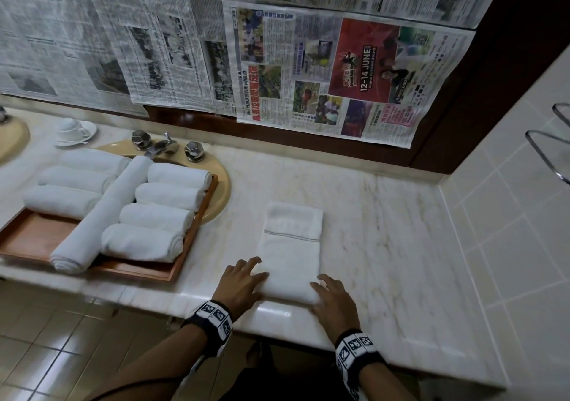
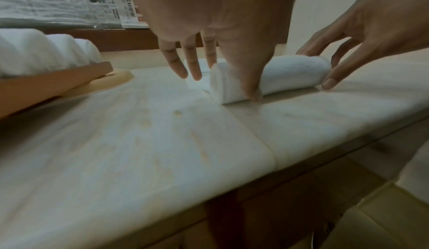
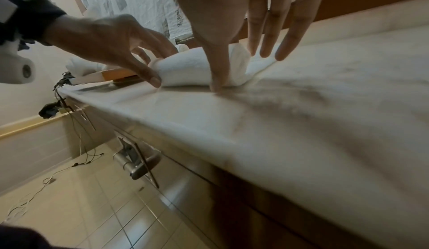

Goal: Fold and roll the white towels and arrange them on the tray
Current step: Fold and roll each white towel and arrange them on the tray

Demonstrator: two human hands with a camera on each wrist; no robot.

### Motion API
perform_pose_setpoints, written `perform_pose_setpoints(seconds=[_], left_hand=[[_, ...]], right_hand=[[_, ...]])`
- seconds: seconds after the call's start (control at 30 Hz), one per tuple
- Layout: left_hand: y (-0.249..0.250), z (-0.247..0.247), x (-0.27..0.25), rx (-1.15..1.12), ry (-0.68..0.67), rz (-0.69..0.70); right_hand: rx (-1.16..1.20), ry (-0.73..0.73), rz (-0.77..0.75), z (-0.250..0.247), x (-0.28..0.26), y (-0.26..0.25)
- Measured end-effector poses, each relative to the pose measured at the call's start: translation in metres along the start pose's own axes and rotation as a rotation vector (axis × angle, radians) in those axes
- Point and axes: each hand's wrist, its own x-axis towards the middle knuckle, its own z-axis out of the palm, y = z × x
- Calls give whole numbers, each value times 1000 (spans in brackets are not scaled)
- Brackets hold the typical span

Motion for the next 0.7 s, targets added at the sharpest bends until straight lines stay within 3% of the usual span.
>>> perform_pose_setpoints(seconds=[0.17,0.27,0.4,0.53,0.7], left_hand=[[9,-10,12,-20,-75,-10],[10,-9,13,-174,-150,-33],[4,-9,15,-387,-253,-128],[4,-10,15,-545,-203,-236],[9,-14,18,-557,-153,-254]], right_hand=[[-28,-105,44,-4,17,-1],[-45,-239,45,-11,19,6],[125,-338,114,-17,24,17],[296,-342,242,-21,24,18],[408,-287,367,-21,25,12]])
